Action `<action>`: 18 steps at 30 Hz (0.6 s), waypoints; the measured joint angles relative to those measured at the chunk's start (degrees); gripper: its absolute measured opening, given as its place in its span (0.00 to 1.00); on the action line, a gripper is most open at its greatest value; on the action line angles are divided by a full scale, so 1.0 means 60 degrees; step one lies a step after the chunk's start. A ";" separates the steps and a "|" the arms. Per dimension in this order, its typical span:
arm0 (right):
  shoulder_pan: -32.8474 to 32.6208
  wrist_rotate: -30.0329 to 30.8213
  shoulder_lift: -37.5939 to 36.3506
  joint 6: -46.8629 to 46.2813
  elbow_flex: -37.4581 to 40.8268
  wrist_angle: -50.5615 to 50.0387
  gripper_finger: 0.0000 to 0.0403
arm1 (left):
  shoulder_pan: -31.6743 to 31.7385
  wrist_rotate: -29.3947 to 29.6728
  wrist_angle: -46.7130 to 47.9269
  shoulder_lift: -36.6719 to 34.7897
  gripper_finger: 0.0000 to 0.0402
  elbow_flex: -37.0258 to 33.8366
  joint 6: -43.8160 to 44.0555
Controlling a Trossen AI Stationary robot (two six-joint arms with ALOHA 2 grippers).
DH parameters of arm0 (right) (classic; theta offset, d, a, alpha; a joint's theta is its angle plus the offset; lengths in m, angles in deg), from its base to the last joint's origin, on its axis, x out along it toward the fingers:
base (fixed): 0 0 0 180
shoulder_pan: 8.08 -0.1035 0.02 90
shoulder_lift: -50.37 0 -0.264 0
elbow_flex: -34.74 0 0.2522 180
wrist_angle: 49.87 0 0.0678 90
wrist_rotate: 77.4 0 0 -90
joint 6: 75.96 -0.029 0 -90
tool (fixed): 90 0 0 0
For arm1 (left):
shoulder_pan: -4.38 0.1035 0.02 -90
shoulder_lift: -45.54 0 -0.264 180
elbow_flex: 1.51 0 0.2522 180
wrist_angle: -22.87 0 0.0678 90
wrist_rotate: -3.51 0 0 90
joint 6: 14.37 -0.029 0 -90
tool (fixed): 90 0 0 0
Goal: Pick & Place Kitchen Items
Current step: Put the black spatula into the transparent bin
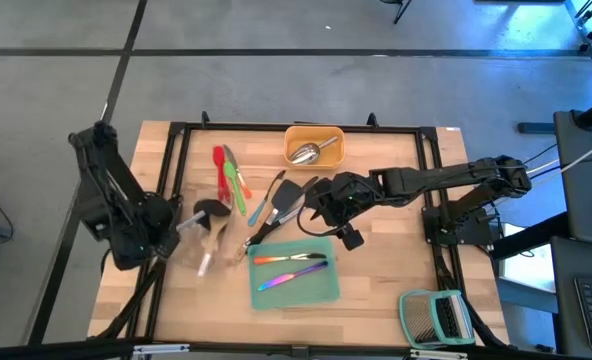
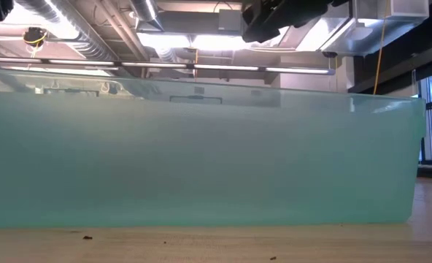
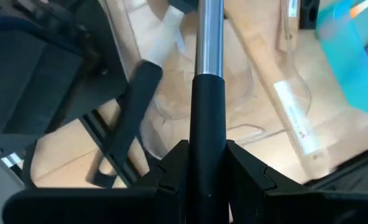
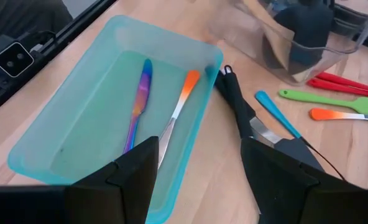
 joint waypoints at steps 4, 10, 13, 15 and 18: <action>-0.0060 0.0002 0.0000 -0.0009 0.0000 -0.0112 0.57 | 0.0372 0.0034 -0.0133 0.0381 0.18 0.0011 -0.0198; -0.0106 0.0002 0.0000 -0.0102 0.0000 -0.0390 0.57 | 0.0891 -0.0357 -0.0246 0.1032 0.18 0.0029 -0.0389; -0.0160 0.0004 0.0000 -0.0213 0.0000 -0.0455 0.57 | 0.1089 -0.1048 -0.0277 0.1384 0.18 0.0029 -0.0393; -0.0206 0.0002 0.0000 -0.0213 0.0000 -0.0457 0.57 | 0.1208 -0.1558 -0.0395 0.1579 0.20 0.0029 -0.0397; -0.0260 0.0002 0.0000 -0.0213 0.0000 -0.0472 0.57 | 0.1356 -0.2017 -0.0734 0.1853 0.22 0.0026 -0.0469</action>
